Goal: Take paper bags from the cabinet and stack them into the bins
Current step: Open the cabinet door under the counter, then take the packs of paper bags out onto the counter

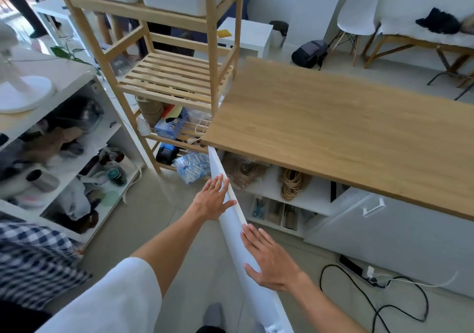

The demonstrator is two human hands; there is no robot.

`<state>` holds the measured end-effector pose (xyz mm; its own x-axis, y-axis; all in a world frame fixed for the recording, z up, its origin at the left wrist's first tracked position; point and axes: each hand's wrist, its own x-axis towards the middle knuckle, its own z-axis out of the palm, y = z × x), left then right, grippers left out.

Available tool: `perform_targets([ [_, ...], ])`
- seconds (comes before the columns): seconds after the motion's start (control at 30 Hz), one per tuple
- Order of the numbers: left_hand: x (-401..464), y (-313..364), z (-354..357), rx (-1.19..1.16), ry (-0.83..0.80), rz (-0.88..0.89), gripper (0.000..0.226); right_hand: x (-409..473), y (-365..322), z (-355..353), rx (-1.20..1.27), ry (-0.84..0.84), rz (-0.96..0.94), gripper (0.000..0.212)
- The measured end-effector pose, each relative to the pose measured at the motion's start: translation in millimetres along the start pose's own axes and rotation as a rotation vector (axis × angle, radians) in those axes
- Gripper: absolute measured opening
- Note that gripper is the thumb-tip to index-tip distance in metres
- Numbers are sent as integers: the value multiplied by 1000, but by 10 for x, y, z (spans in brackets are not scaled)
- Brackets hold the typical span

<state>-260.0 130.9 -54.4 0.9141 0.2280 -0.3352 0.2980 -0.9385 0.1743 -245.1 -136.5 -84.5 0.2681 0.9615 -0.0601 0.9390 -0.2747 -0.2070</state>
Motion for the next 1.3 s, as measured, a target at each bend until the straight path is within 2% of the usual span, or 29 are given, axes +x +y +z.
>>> perform_targets([
  [0.23, -307, -198, 19, -122, -7, 10, 72, 220, -246, 103, 141, -97, -104, 73],
  [0.47, -507, -215, 12, -232, 30, -132, 62, 446, -338, 27, 148, -263, -140, 68],
  [0.6, -482, -160, -61, -226, 38, -211, 61, 448, -69, -296, 203, -298, 52, 68],
  [0.83, -338, 30, -251, -223, 20, -225, 58, 394, 616, -802, 401, -253, 562, 67],
  [1.07, -161, 220, -589, -302, -30, -180, 63, 269, 867, -1068, 498, -179, 767, 67],
  [1.3, 14, 321, -568, -368, -49, -150, 62, 288, 945, -1030, 711, -56, 906, 66],
])
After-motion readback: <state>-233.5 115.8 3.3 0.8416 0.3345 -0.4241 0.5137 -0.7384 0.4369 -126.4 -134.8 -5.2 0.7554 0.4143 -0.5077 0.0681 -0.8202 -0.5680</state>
